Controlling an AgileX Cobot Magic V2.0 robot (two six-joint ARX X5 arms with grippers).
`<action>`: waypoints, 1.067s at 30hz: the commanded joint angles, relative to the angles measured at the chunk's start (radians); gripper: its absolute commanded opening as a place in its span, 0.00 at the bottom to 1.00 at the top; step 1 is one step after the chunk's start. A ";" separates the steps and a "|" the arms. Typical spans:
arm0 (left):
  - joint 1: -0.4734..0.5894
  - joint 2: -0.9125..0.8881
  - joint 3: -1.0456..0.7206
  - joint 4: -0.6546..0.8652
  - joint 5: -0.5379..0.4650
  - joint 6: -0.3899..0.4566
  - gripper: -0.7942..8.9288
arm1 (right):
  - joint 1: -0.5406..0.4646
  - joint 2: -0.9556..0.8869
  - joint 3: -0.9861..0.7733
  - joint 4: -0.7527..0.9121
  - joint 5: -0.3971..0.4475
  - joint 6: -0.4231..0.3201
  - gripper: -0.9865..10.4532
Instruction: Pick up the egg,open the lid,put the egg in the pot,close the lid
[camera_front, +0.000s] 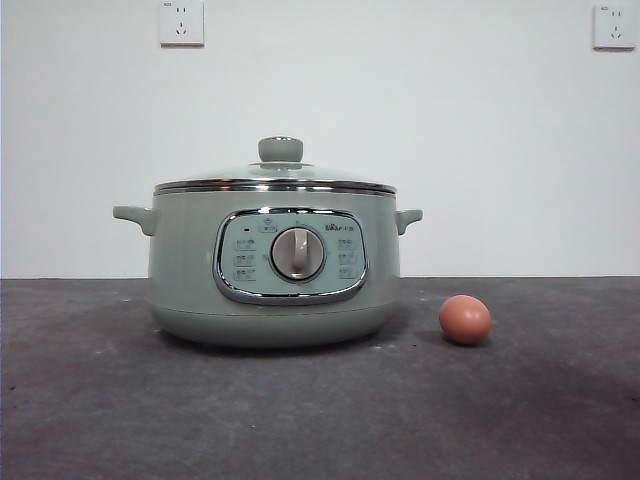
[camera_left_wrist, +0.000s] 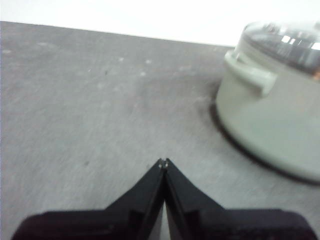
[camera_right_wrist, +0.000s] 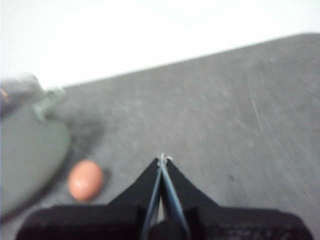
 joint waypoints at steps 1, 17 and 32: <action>0.003 0.015 0.050 0.013 0.023 -0.041 0.08 | 0.000 0.020 0.059 0.011 -0.028 0.037 0.08; 0.003 0.303 0.528 -0.299 0.209 -0.010 0.07 | 0.001 0.432 0.602 -0.359 -0.250 -0.145 0.08; -0.004 0.524 0.938 -0.628 0.379 0.127 0.07 | 0.001 0.683 1.048 -0.814 -0.419 -0.346 0.08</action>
